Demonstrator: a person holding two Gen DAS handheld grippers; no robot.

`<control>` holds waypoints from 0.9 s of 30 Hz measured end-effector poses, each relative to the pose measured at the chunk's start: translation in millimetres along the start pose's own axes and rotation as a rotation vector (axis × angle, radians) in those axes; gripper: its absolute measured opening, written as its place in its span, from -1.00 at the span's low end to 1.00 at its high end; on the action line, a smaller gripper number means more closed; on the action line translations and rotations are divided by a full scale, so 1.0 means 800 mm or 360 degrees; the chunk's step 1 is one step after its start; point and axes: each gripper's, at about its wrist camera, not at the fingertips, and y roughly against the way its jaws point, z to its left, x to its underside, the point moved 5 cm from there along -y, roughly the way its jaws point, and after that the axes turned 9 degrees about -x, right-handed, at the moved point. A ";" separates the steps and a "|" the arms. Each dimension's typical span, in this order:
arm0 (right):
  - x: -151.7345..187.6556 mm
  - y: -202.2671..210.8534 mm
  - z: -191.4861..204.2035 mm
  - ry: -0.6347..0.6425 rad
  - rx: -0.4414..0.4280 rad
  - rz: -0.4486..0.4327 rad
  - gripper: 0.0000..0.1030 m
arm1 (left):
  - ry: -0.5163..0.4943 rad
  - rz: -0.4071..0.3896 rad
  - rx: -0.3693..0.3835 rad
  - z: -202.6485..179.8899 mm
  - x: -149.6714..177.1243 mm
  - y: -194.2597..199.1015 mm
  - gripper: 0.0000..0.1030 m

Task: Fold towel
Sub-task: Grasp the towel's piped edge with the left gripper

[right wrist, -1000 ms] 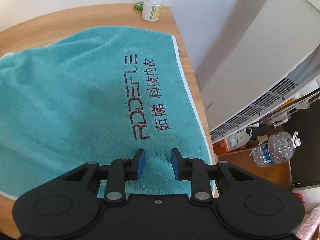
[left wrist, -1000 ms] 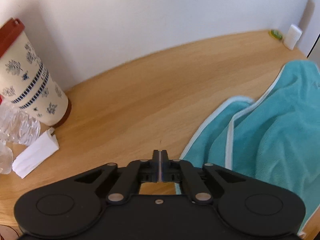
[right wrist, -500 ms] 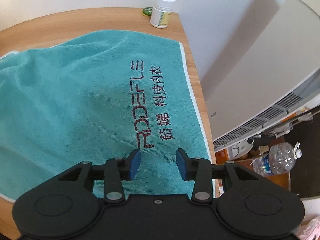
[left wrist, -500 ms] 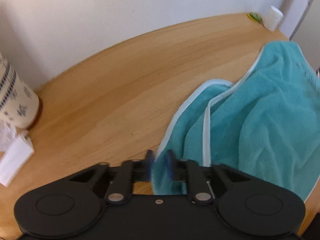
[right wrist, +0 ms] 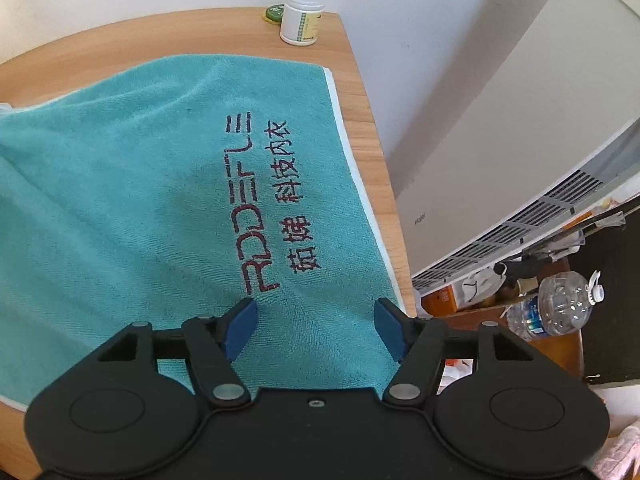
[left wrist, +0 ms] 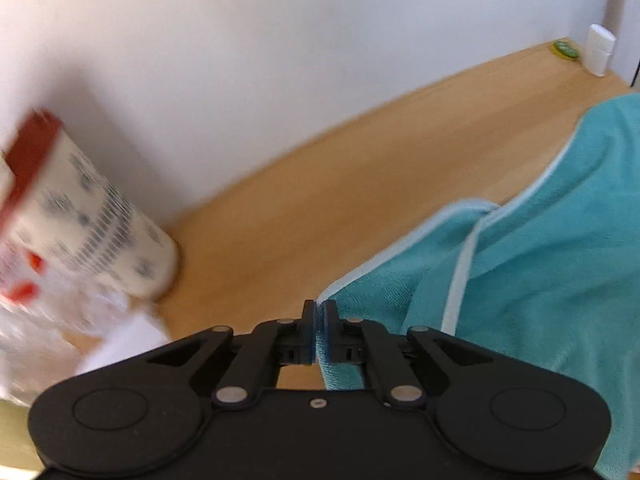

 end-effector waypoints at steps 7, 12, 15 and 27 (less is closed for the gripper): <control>-0.001 -0.001 0.002 0.0059 0.0024 0.0000 0.34 | 0.0068 -0.0050 -0.0059 0.018 -0.008 -0.014 -0.84; -0.001 -0.002 0.000 0.0044 0.0003 -0.0006 0.34 | 0.0114 -0.0081 0.0055 0.037 0.018 0.009 -0.06; 0.000 -0.003 -0.002 0.0003 -0.0010 -0.0013 0.34 | 0.0043 -0.0059 0.0126 0.042 0.056 0.032 -0.07; 0.001 -0.001 0.002 -0.0021 0.0026 -0.0034 0.34 | -0.0012 0.0107 0.0283 0.023 0.160 0.068 -0.20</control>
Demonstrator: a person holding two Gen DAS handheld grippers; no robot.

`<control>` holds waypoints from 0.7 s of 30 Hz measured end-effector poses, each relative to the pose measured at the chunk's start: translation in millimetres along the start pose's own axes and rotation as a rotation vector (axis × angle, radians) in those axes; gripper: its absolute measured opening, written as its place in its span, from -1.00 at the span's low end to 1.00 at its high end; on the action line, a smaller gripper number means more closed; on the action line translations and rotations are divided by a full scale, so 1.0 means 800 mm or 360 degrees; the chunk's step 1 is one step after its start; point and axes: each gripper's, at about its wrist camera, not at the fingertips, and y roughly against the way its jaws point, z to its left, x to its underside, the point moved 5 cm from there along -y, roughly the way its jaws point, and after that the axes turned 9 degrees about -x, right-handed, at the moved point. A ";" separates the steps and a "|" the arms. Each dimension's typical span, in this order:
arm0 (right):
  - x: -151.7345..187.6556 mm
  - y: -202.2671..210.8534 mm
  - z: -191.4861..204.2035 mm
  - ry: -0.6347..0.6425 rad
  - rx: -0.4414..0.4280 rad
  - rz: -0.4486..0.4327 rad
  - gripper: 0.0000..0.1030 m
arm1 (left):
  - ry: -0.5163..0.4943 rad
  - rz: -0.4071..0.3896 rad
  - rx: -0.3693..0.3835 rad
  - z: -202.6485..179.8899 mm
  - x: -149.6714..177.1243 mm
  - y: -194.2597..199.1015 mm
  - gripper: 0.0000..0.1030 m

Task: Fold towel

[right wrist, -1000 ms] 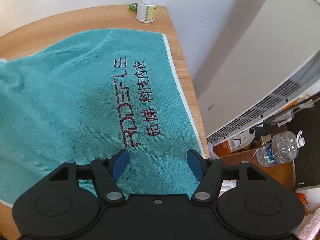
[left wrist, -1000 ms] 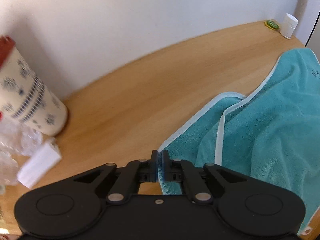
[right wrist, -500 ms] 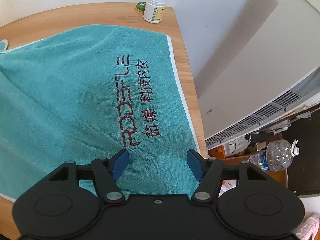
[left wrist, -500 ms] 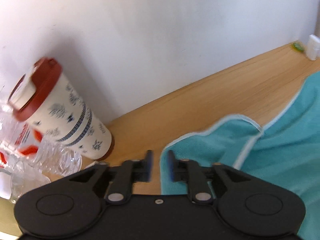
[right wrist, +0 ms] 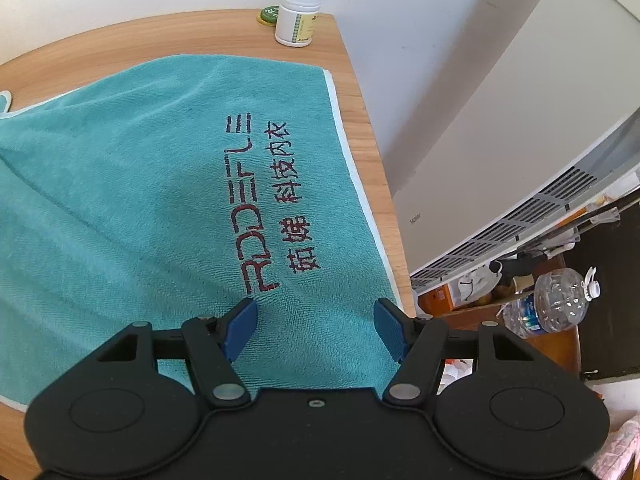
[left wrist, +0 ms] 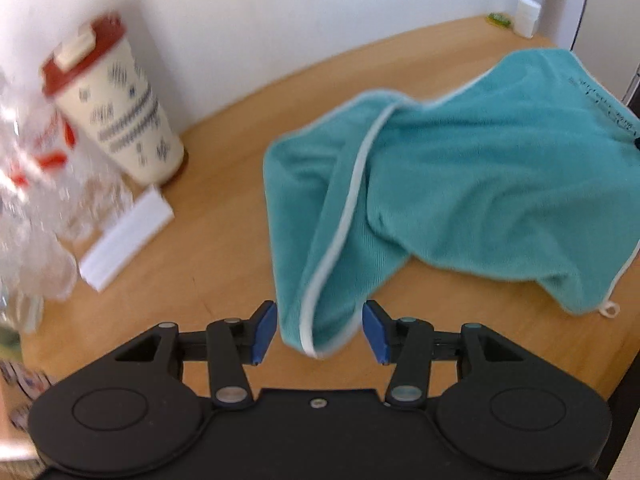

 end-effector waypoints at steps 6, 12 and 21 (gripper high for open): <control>-0.001 0.001 0.002 0.0007 0.0033 0.0009 0.34 | 0.0164 -0.0020 0.0069 0.015 0.000 -0.022 -0.87; -0.002 0.001 0.005 0.0059 0.0052 0.0016 0.34 | 0.0086 -0.0069 0.0045 0.020 -0.017 -0.007 -0.91; -0.001 -0.002 -0.004 0.0005 -0.0021 0.0012 0.35 | 0.0044 -0.0291 0.0284 0.020 -0.107 0.138 -0.91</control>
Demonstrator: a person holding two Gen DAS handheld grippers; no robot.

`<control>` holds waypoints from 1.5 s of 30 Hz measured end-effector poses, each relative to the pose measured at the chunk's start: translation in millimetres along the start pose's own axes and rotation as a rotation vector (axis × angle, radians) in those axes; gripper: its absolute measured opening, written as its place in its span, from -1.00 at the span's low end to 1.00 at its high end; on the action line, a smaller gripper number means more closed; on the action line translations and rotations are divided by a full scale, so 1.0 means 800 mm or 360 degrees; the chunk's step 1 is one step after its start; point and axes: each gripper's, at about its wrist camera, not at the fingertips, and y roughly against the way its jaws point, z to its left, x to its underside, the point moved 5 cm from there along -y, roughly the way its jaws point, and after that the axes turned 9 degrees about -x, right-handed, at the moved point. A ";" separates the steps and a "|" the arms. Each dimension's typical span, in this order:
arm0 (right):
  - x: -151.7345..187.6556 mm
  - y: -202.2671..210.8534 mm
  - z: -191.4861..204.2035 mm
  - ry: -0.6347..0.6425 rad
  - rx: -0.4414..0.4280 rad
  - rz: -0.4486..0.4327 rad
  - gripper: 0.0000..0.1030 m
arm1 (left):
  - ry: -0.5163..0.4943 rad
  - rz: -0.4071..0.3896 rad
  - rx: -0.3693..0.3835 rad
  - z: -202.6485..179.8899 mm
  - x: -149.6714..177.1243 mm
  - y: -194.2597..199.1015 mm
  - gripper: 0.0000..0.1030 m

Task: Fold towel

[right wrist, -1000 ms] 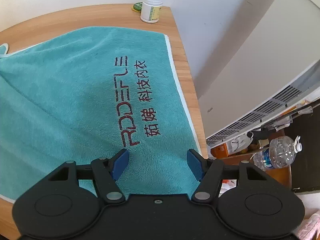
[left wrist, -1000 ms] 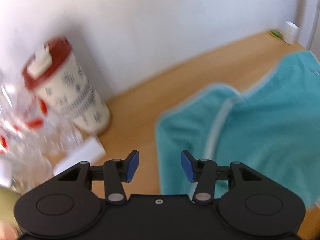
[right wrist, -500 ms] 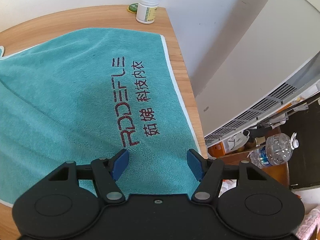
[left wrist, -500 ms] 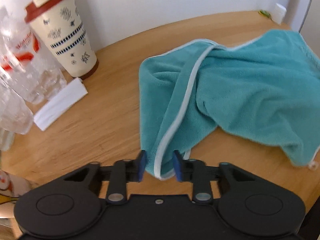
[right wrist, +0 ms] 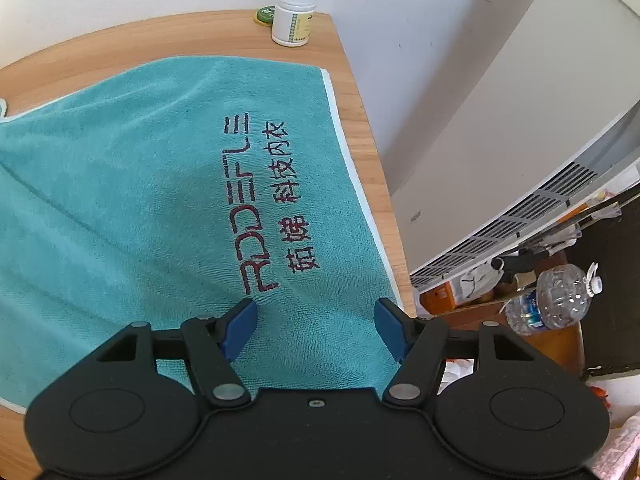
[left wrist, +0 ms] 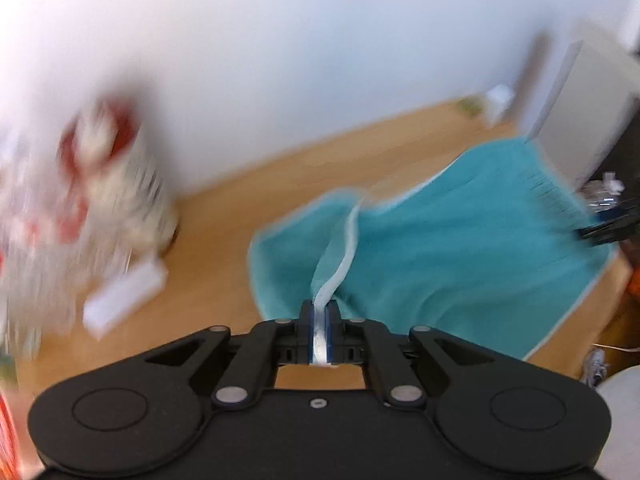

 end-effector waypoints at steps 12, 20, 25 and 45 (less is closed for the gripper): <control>0.004 -0.002 -0.003 -0.0030 -0.0035 -0.0003 0.39 | -0.0089 -0.0152 -0.0083 -0.053 -0.146 -0.156 -0.91; -0.004 -0.003 -0.001 -0.0018 -0.0012 0.0038 0.41 | -0.0070 0.0068 -0.0180 -0.035 -0.127 -0.246 -0.70; -0.037 0.042 0.031 0.0126 -0.0020 -0.0132 0.38 | -0.0022 0.0044 -0.0155 -0.016 -0.112 -0.228 -0.11; -0.206 0.014 0.356 0.1121 -0.0653 -0.0488 0.37 | 0.0392 0.0162 -0.0021 0.047 0.028 -0.212 -0.01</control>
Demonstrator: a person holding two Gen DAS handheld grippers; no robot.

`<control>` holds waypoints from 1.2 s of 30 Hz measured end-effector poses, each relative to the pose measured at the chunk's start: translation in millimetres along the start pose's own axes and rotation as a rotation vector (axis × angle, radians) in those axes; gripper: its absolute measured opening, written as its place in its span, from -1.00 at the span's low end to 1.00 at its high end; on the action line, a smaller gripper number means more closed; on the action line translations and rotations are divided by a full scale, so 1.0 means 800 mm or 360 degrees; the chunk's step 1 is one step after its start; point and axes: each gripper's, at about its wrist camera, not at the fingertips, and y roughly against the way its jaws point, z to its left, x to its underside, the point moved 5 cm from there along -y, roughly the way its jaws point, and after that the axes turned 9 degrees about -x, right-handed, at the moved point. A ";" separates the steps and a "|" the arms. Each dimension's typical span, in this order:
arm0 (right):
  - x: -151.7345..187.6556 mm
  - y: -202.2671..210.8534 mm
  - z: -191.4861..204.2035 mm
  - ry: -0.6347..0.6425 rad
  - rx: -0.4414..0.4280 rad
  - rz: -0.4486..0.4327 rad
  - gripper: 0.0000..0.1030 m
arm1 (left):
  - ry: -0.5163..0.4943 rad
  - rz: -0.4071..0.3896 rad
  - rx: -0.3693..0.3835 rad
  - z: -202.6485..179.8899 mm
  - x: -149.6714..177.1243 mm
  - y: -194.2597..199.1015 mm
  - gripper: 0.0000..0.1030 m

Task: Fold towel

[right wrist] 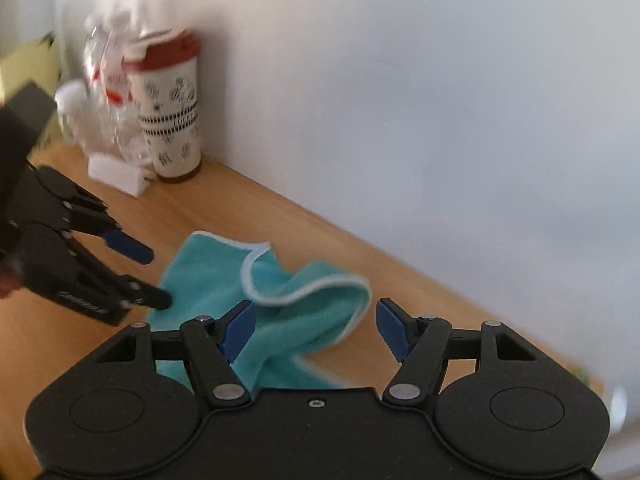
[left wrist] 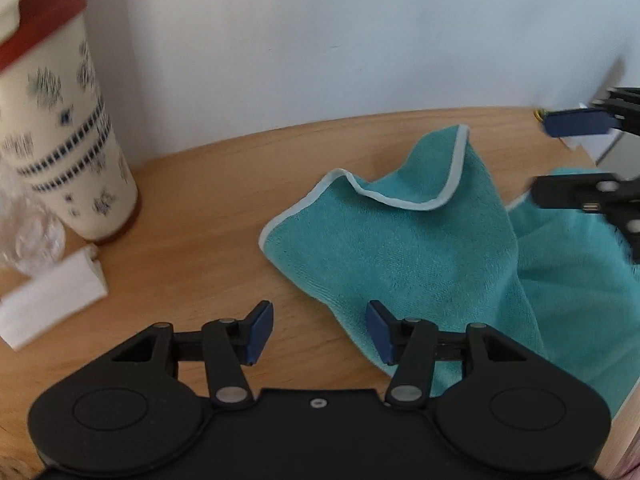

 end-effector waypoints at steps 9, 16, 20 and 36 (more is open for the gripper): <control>0.010 -0.066 -0.021 0.0305 -0.0099 0.0214 -0.08 | 0.0143 0.0056 0.0043 -0.013 -0.016 -0.031 -0.60; 0.010 -0.049 -0.029 0.0280 -0.0187 0.0099 -0.82 | 0.0252 0.0033 -0.0022 -0.016 -0.021 -0.024 -0.87; 0.001 0.000 -0.021 0.0278 -0.0231 -0.0071 -0.82 | 0.0279 -0.0022 -0.0116 -0.017 -0.019 0.015 -0.91; -0.038 0.140 0.017 0.0342 -0.0573 -0.0609 -0.81 | 0.0500 -0.0265 -0.0321 -0.069 0.033 0.253 -0.92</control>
